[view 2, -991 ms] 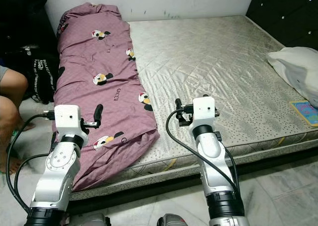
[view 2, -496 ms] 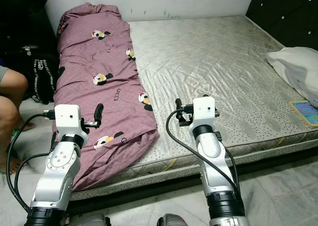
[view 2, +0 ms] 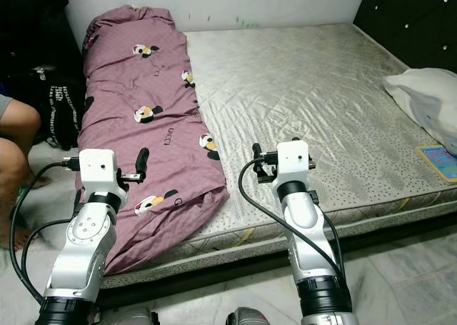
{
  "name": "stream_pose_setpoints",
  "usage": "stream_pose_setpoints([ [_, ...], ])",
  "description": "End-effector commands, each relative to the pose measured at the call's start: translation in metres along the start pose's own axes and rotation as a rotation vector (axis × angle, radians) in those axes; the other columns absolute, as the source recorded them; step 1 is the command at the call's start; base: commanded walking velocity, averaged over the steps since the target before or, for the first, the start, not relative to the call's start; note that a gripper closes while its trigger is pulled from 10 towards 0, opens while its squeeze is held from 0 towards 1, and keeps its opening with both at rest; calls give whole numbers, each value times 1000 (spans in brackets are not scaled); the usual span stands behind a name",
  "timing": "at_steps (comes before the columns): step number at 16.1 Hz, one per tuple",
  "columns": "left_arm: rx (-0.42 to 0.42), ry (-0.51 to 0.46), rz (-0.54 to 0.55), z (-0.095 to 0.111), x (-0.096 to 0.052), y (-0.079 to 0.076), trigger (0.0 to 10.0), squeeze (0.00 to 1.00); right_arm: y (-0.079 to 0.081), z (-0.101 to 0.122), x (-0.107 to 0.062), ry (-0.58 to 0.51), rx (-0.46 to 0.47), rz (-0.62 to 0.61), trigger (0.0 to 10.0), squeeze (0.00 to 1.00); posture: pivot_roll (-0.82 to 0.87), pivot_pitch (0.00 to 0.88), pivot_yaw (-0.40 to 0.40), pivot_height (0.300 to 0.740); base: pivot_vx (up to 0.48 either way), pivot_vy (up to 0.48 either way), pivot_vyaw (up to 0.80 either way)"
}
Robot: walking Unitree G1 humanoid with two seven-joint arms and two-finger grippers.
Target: Clean up the room
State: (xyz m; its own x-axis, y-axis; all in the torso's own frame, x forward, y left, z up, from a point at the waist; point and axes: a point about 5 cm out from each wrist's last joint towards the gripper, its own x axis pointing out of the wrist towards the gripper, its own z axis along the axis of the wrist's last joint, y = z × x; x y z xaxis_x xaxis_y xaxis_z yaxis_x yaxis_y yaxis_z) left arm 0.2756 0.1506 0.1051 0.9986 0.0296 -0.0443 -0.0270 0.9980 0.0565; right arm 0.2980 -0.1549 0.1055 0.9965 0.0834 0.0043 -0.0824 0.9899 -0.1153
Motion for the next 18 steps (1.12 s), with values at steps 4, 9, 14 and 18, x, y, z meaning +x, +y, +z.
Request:
stream_pose_setpoints([
  [4,0,-5,18,0,1,2,10000,0,-1,3,0,-18,2,7,10000,0,-8,0,-31,660,0,0,0],
  [9,-4,-20,5,3,2,0,10000,0,4,2,0,-7,22,42,10000,0,-10,0,-29,660,0,0,0],
  [14,-24,-19,-6,4,3,1,10000,0,7,0,0,9,41,85,10000,0,-10,0,-34,660,0,0,0],
  [18,-32,-32,-43,5,1,0,10000,0,14,1,0,8,61,141,10000,0,-13,0,-35,660,60,0,0],
])
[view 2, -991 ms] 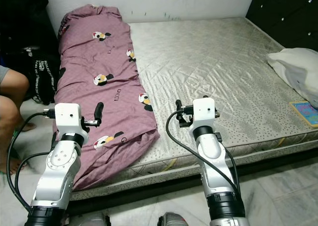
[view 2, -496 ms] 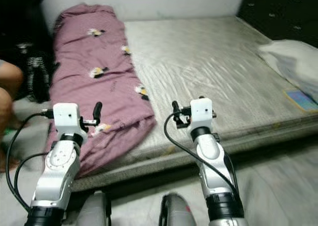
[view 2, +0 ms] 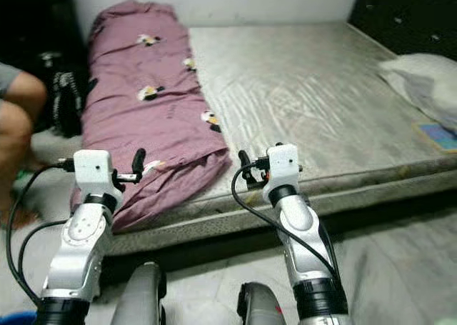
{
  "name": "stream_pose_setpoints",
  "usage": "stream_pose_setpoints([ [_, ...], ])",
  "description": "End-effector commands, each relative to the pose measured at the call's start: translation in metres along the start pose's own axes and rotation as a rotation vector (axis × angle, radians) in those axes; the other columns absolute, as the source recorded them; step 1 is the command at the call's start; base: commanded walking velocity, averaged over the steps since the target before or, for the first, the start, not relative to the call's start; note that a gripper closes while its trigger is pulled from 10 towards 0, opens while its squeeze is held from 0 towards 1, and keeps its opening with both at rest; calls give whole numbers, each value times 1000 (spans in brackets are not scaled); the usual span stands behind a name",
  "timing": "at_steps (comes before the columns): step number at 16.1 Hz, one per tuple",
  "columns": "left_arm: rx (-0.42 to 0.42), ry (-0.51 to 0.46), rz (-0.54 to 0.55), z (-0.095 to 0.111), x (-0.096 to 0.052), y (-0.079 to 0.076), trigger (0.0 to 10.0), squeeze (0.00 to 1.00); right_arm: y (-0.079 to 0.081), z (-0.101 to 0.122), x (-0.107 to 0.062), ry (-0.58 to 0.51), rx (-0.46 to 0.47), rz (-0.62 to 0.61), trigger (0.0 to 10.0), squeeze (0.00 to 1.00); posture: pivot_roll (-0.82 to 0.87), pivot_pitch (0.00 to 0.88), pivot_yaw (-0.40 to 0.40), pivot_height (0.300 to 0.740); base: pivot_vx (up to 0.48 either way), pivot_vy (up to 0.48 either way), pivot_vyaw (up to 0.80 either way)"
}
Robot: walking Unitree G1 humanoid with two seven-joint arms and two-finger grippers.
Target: Clean up the room
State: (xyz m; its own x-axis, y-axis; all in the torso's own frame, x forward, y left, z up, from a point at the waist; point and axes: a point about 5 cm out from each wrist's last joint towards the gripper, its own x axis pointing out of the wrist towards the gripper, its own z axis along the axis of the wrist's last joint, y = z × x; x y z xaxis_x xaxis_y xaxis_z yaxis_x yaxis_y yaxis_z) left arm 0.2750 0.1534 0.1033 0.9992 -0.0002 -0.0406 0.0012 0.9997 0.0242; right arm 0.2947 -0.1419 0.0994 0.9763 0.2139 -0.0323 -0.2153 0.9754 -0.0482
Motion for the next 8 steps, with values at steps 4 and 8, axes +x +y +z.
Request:
stream_pose_setpoints([
  [4,-15,-30,-8,7,2,-1,10000,0,8,7,2,-19,24,90,10000,0,-20,0,-36,660,307,0,0],
  [8,-20,-30,-4,7,4,2,10000,0,7,7,1,-15,32,79,10000,0,-22,0,-35,660,324,0,361],
])
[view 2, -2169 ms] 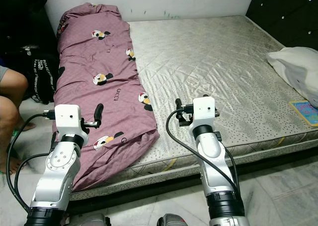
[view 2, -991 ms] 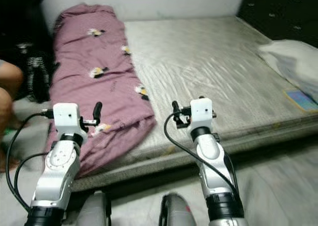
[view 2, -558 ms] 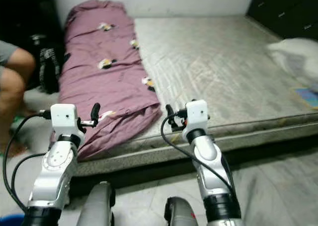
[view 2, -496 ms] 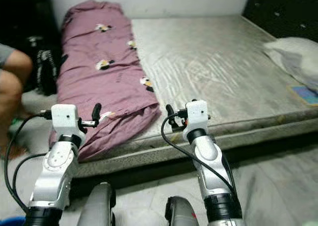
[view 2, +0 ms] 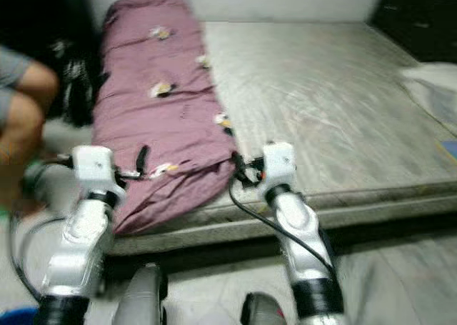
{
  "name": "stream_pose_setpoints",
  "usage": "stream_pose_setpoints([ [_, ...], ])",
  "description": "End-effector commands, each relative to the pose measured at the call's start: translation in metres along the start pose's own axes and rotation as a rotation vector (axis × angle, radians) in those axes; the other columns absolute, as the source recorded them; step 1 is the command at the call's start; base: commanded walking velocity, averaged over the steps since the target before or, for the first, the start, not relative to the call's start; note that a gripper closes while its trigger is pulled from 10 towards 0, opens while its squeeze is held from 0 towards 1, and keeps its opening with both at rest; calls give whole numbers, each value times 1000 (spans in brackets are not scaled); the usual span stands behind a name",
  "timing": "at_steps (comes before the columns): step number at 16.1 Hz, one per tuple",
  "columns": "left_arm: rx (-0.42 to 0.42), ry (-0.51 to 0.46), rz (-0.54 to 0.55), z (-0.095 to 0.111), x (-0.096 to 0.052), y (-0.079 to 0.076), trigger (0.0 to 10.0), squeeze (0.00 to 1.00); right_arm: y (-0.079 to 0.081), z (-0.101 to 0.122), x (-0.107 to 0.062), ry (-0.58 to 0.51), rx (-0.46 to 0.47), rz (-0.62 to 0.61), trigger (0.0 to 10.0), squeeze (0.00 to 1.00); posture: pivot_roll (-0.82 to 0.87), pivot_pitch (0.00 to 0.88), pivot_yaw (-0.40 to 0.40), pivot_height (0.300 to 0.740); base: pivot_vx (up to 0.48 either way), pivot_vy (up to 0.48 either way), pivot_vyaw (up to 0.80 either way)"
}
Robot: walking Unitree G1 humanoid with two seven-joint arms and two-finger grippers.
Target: Clean up the room
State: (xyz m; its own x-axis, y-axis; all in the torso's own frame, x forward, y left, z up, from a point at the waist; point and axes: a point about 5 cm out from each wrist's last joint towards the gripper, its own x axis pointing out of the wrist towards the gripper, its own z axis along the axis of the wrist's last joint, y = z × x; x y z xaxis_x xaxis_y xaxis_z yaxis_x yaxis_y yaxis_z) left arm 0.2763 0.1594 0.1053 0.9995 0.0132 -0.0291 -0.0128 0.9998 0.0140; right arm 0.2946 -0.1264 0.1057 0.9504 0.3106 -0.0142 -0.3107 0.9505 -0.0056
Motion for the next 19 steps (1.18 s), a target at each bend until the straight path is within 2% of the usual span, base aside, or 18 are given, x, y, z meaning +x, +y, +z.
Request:
stream_pose_setpoints([
  [1,-11,-18,-17,5,3,-4,10000,0,-9,0,-3,6,-2,-31,10000,0,-22,0,-35,660,341,0,0],
  [5,-9,-13,-13,4,4,-3,10000,0,-9,0,-3,6,-2,-33,10000,0,-22,0,-33,660,329,0,0],
  [12,12,8,-6,2,6,-4,10000,0,-9,-1,-3,13,2,-41,10000,0,-20,0,-33,660,0,0,0],
  [19,24,0,4,2,6,-5,10000,0,-8,-3,-2,19,-12,-20,10000,0,-19,0,-37,595,0,0,0],
])
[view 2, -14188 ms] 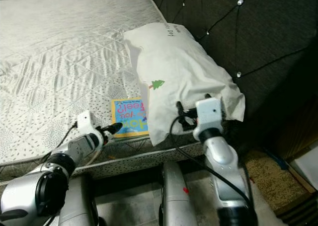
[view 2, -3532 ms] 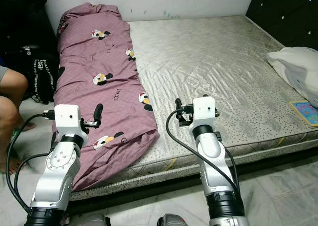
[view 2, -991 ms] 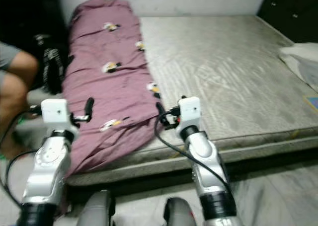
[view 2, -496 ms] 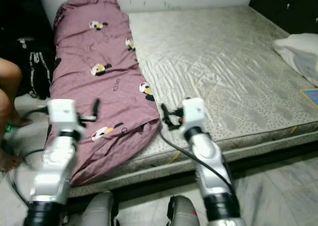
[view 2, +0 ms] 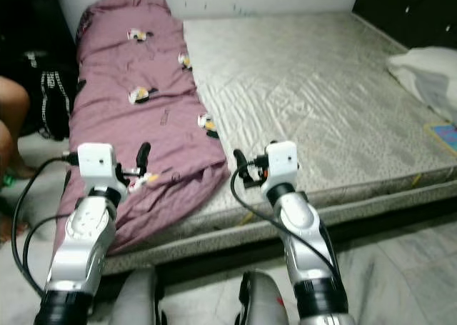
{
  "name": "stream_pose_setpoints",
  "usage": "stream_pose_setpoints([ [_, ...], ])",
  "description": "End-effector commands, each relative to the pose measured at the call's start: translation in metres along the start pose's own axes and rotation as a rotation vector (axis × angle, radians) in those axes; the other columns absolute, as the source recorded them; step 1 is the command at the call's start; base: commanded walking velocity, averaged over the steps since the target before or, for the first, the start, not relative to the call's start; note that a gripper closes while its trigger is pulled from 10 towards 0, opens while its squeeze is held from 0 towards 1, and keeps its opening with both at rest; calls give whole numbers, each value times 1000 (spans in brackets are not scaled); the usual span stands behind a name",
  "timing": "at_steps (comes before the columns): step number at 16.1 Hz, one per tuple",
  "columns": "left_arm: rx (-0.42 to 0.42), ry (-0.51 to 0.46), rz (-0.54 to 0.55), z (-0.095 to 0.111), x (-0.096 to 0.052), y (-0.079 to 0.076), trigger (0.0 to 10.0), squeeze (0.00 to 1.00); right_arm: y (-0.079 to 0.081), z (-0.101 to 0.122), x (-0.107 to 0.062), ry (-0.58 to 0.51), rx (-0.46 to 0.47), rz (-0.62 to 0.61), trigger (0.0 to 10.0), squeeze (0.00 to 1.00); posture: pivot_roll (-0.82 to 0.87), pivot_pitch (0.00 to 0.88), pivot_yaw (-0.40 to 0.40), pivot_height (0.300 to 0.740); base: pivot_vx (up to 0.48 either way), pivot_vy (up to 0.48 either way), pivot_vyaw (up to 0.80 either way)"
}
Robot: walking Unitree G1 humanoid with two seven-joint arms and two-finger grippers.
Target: Clean up the room
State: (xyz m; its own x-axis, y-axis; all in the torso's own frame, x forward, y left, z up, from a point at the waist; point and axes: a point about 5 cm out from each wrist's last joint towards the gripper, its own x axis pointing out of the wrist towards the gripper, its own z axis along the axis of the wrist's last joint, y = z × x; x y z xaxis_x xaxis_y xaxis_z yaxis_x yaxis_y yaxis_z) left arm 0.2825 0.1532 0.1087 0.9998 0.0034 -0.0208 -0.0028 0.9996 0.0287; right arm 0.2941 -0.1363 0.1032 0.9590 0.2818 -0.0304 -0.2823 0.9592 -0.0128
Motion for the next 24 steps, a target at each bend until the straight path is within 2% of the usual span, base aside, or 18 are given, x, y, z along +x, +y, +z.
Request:
stream_pose_setpoints([
  [1,10,8,14,-2,0,2,10000,0,2,1,1,-1,-10,15,10000,0,-19,0,-40,587,0,0,0],
  [10,-17,-6,9,-1,-4,4,10000,0,2,-2,1,14,-9,14,10000,0,-17,0,-44,583,0,0,0],
  [24,-28,18,0,-5,-6,1,10000,0,3,-3,0,24,-11,22,10000,0,-21,0,-47,583,283,0,0],
])
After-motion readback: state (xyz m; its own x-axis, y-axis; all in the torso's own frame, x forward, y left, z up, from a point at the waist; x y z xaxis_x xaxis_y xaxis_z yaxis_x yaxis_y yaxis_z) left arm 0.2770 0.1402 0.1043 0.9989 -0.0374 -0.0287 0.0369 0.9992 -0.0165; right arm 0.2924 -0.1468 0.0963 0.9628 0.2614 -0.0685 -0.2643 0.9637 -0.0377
